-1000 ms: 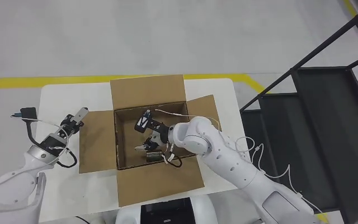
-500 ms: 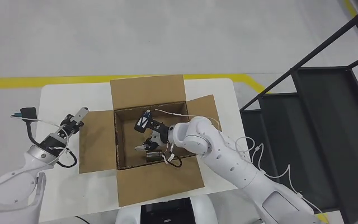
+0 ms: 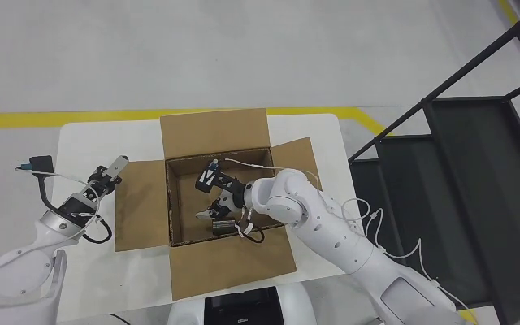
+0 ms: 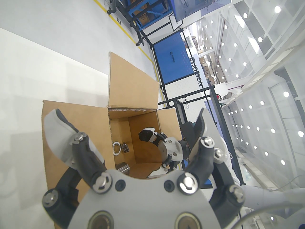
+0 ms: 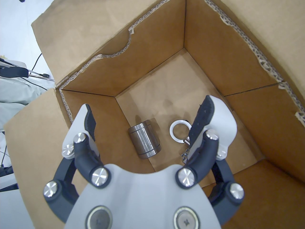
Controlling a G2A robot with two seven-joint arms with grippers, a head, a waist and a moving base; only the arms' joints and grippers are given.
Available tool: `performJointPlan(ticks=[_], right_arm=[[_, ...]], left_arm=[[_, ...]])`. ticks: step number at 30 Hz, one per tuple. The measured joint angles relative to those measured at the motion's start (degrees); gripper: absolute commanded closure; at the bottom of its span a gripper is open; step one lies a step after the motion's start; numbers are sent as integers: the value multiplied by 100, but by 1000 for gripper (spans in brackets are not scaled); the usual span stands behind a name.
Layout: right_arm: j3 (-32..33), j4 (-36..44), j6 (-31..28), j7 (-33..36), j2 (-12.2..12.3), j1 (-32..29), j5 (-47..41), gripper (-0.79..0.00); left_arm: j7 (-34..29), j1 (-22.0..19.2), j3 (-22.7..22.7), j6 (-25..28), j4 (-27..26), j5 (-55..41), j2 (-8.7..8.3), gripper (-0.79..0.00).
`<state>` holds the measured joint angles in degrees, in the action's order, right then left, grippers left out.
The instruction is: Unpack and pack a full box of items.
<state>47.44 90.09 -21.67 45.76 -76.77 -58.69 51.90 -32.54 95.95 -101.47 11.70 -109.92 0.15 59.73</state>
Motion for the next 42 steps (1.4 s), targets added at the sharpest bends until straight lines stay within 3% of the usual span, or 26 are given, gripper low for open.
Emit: performJointPlan(ticks=[24, 32, 37, 42], right_arm=[[-20, -23, 12, 28, 0, -2, 31, -785], [-268, -218, -280, 1220, -25, 585, 287, -785], [-673, -411, -786, 1988, -100, 982, 218, -785], [-1119, -723, -845, 2002, -239, 1236, 328, -785]], left_arm=[[0, 0, 0, 0, 0, 0, 0, -785], [0, 0, 0, 0, 0, 0, 0, -785], [0, 0, 0, 0, 0, 0, 0, -785], [0, 0, 0, 0, 0, 0, 0, -785]])
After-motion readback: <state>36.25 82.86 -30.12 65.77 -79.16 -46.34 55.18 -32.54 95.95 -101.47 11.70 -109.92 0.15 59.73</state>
